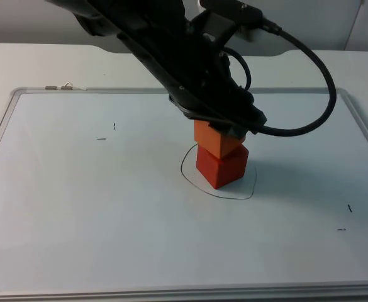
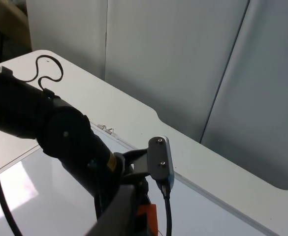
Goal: Pick up one cube with the left hand and another cube with the right hand. First place the cube in the right hand at the target position, then stack the cube in the left hand on top.
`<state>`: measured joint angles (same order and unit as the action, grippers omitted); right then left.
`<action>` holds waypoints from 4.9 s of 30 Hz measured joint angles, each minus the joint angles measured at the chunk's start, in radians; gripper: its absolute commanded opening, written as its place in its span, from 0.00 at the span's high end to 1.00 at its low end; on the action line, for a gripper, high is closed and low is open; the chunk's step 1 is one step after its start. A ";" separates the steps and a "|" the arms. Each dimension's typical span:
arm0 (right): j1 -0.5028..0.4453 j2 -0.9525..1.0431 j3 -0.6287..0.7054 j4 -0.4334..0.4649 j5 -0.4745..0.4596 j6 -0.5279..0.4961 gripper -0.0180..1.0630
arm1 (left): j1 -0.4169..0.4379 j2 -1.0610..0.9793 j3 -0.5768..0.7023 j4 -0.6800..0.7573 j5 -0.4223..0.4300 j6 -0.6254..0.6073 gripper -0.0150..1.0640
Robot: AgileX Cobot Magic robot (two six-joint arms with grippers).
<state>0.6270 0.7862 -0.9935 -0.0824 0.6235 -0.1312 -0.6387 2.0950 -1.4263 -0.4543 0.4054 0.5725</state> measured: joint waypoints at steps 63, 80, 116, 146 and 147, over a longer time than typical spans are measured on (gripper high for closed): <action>0.000 -0.041 0.000 -0.018 -0.015 -0.026 0.10 | -0.002 -1.636 0.705 0.319 0.503 -0.286 0.31; 0.000 -0.041 0.000 -0.018 -0.003 -0.049 0.10 | -0.002 -2.087 0.821 0.446 0.741 -0.482 0.02; 0.000 -0.041 0.000 -0.018 0.001 -0.051 0.10 | -0.002 -2.091 0.911 0.442 0.687 -0.556 0.01; 0.000 -0.554 0.350 0.142 0.226 -0.104 0.10 | -0.002 -2.091 0.911 0.440 0.684 -0.553 0.01; 0.000 -0.591 0.350 0.144 0.262 -0.093 0.10 | -0.002 -2.091 0.911 0.440 0.682 -0.553 0.01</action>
<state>0.6270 0.1951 -0.6439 0.0618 0.8855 -0.2242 -0.6404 0.0040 -0.5152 -0.0143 1.0874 0.0193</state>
